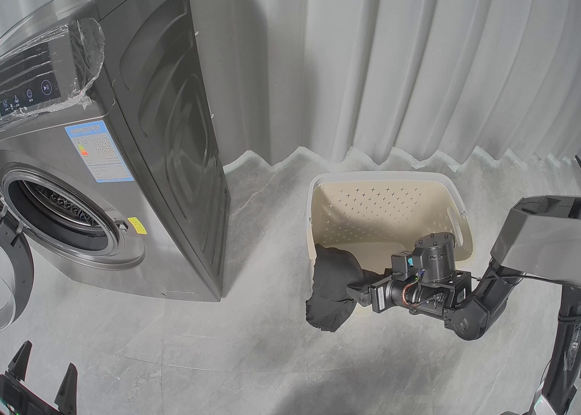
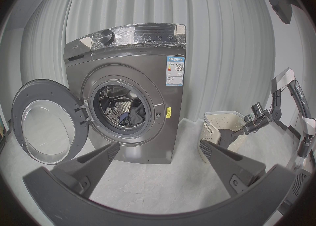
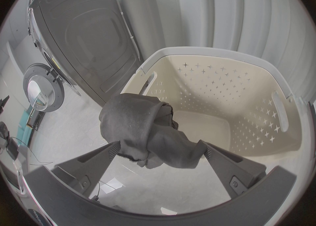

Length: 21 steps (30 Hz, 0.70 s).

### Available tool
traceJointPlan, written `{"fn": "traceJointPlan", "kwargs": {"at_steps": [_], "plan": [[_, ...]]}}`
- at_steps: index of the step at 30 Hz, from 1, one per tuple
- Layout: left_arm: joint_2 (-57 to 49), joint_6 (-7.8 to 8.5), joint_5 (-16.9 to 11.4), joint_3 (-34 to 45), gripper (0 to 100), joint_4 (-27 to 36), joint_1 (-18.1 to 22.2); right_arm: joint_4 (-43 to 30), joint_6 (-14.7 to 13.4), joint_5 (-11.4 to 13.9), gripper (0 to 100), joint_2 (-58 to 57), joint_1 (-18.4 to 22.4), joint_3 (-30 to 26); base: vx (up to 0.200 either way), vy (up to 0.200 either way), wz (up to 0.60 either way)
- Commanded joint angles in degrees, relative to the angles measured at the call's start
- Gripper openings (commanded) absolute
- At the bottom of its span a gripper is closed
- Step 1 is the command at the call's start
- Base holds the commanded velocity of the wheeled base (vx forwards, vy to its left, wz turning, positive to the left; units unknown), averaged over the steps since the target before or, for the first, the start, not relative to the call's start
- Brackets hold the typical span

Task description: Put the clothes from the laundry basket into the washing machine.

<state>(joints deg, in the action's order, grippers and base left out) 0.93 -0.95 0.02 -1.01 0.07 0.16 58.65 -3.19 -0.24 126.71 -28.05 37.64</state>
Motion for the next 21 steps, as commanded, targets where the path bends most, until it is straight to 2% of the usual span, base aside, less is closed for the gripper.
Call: {"fn": "traceJointPlan", "kwargs": {"at_steps": [1, 2, 3, 16, 21], "plan": [[-0.93, -0.02, 0.06, 1.01, 100, 0.01, 0.02, 0.94, 0.65, 0.16, 100, 2.58, 0.1, 1.38, 0.0, 0.0, 0.0], [-0.93, -0.02, 0.06, 1.01, 100, 0.01, 0.02, 1.03, 0.65, 0.16, 100, 2.58, 0.01, 1.38, 0.0, 0.0, 0.0], [-0.93, -0.02, 0.06, 1.01, 100, 0.01, 0.02, 1.03, 0.65, 0.16, 0, 2.58, -0.07, 1.38, 0.0, 0.0, 0.0], [-0.93, -0.1, 0.06, 1.01, 100, 0.01, 0.02, 1.29, 0.65, 0.24, 0, 1.96, -0.6, 0.68, 0.0, 0.0, 0.0], [-0.93, -0.19, 0.06, 1.01, 100, 0.01, 0.02, 2.17, 0.65, 0.33, 0, -1.82, -0.87, -2.58, 0.0, 0.0, 0.0]]}}
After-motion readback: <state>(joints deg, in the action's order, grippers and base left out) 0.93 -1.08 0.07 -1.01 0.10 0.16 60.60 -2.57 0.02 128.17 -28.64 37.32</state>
